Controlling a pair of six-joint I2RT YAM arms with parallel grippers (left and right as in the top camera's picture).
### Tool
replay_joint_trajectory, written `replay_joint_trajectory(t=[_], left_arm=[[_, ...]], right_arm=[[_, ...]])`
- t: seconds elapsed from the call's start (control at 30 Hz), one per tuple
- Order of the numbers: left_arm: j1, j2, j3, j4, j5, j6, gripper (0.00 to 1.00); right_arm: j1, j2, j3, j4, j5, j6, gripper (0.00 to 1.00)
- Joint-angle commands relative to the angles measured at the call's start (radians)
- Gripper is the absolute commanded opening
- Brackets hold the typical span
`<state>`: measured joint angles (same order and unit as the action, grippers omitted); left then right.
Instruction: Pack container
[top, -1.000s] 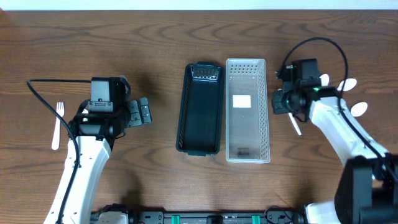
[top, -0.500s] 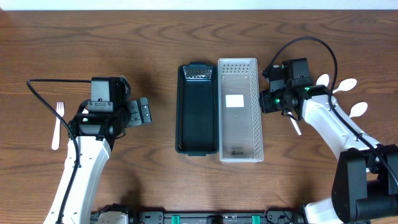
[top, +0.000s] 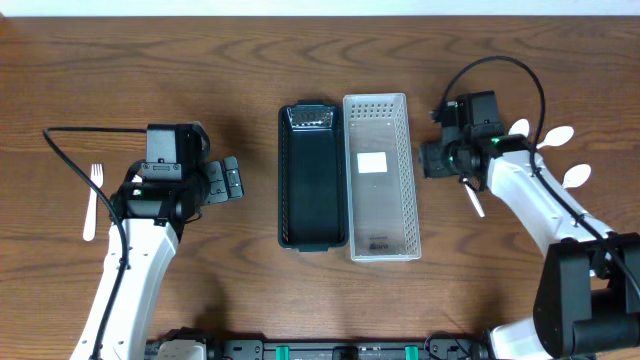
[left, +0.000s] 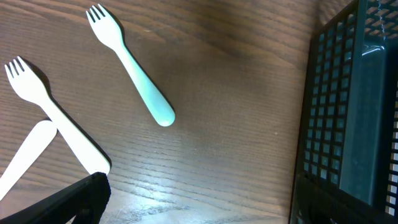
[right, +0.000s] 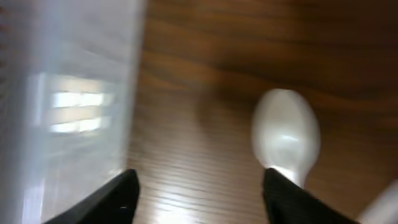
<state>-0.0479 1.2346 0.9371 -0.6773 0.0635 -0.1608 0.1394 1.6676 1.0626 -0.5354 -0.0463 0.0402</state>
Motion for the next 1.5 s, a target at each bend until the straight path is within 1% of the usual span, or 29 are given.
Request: replay_joint_trajectory(t=[0.0, 0.1, 0.17, 0.27, 0.4, 0.53, 0.77, 0.9, 1.0, 1.13, 1.23, 1.3, 1.43, 1.47], left_arm=[[-0.003, 0.000, 0.013, -0.003, -0.012, -0.005, 0.98], [-0.003, 0.000, 0.013, -0.003, -0.012, -0.005, 0.98], [-0.003, 0.000, 0.013, -0.003, -0.012, -0.005, 0.98], [-0.003, 0.000, 0.013, -0.003, -0.012, -0.005, 0.98], [-0.003, 0.000, 0.013, -0.003, -0.012, -0.005, 0.98], [-0.003, 0.000, 0.013, -0.003, -0.011, -0.005, 0.98], [-0.003, 0.000, 0.013, -0.003, -0.012, -0.005, 0.98], [-0.003, 0.000, 0.013, -0.003, -0.012, -0.005, 0.98], [-0.003, 0.000, 0.013, -0.003, -0.012, -0.005, 0.98], [-0.003, 0.000, 0.013, -0.003, -0.012, -0.005, 0.98], [-0.003, 0.000, 0.013, -0.003, -0.012, -0.005, 0.98], [-0.003, 0.000, 0.013, -0.003, -0.012, -0.005, 0.98], [-0.003, 0.000, 0.013, -0.003, -0.012, -0.005, 0.98], [-0.003, 0.000, 0.013, -0.003, -0.012, -0.005, 0.98]], right_arm=[[-0.026, -0.062, 0.108, -0.035, 0.211, 0.011, 0.75], [-0.046, -0.077, 0.203, -0.119, 0.215, 0.011, 0.84], [-0.055, -0.076, 0.246, -0.195, 0.194, -0.017, 0.89], [-0.058, -0.068, 0.247, -0.270, 0.189, -0.076, 0.99], [-0.072, -0.017, 0.200, -0.287, 0.188, -0.126, 0.99], [-0.076, 0.059, 0.161, -0.261, 0.188, -0.128, 0.99], [-0.075, 0.217, 0.160, -0.208, 0.188, -0.128, 0.99], [-0.075, 0.263, 0.160, -0.188, 0.179, -0.128, 0.94], [-0.075, 0.289, 0.160, -0.172, 0.159, -0.127, 0.86], [-0.075, 0.336, 0.160, -0.162, 0.122, -0.124, 0.83], [-0.075, 0.366, 0.160, -0.164, 0.114, -0.123, 0.74], [-0.075, 0.378, 0.160, -0.164, 0.113, -0.119, 0.65], [-0.075, 0.380, 0.160, -0.164, 0.113, -0.097, 0.54], [-0.075, 0.380, 0.160, -0.164, 0.113, -0.097, 0.49]])
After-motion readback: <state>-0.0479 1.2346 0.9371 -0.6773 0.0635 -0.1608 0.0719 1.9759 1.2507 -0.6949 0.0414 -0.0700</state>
